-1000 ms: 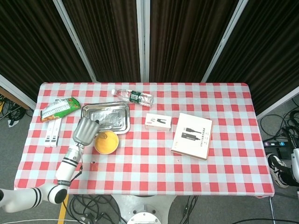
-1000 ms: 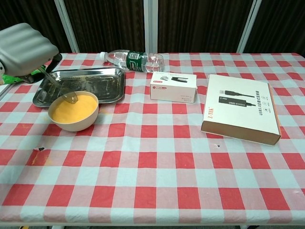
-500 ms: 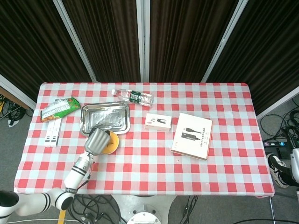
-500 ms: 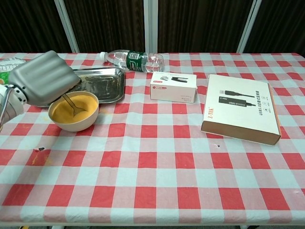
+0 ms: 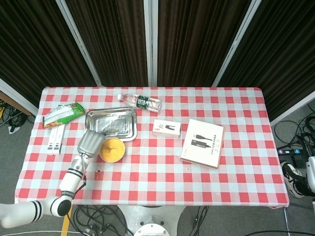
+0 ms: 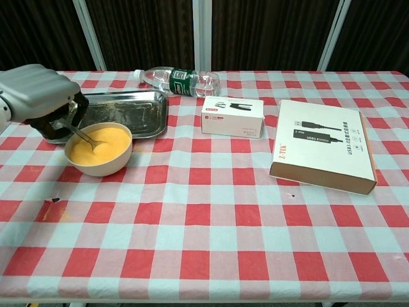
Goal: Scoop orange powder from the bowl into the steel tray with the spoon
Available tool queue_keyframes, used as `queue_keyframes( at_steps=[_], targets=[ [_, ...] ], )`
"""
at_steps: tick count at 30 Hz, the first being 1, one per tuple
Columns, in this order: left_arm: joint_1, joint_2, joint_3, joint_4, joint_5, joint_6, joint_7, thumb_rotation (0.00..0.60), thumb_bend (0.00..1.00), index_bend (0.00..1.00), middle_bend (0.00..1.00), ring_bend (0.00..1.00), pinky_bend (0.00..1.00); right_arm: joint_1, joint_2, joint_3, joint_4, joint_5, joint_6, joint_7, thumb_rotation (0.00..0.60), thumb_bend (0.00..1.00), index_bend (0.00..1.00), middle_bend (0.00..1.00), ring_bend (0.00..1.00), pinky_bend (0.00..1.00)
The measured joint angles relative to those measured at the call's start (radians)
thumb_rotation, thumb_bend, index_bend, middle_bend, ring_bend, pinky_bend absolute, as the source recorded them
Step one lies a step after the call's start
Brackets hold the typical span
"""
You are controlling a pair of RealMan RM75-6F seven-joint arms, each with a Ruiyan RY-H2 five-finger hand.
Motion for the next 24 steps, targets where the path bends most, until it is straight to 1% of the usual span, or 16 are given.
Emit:
queue_keyframes(
  at_steps=[6,9,12,14,20,24],
  targets=[
    [0.006,0.043,-0.021,-0.034,-0.022,-0.010,-0.071,0.600,0.50,0.70,1.00,0.97,1.00,-0.002,0.002,0.000,-0.004,-0.001,0.004,-0.004,0.600,0.15,0.09,0.22,0.03,0.12],
    [0.008,0.055,-0.019,-0.042,-0.010,0.007,-0.069,0.600,0.50,0.70,1.00,0.98,1.00,-0.001,0.003,-0.001,-0.005,-0.001,0.002,-0.004,0.600,0.15,0.09,0.22,0.03,0.11],
    [0.007,0.055,-0.003,-0.034,0.036,0.042,-0.026,0.600,0.50,0.70,1.00,0.98,1.00,-0.001,0.003,-0.001,-0.006,-0.003,0.003,-0.004,0.600,0.15,0.09,0.22,0.03,0.12],
    [0.006,0.051,0.013,-0.018,0.085,0.079,0.022,0.600,0.50,0.70,1.00,0.98,1.00,-0.001,0.003,-0.001,-0.006,-0.004,0.004,-0.005,0.600,0.15,0.09,0.22,0.03,0.12],
    [0.005,0.020,0.077,0.053,0.266,0.191,0.195,0.600,0.50,0.70,1.00,0.98,1.00,-0.004,0.006,-0.001,-0.010,-0.003,0.005,-0.006,0.600,0.15,0.09,0.22,0.03,0.12],
    [0.007,0.000,0.101,0.083,0.322,0.220,0.276,0.600,0.50,0.70,1.00,0.98,1.00,-0.004,0.008,-0.002,-0.012,0.000,0.002,-0.008,0.600,0.15,0.09,0.22,0.03,0.12]
  ],
)
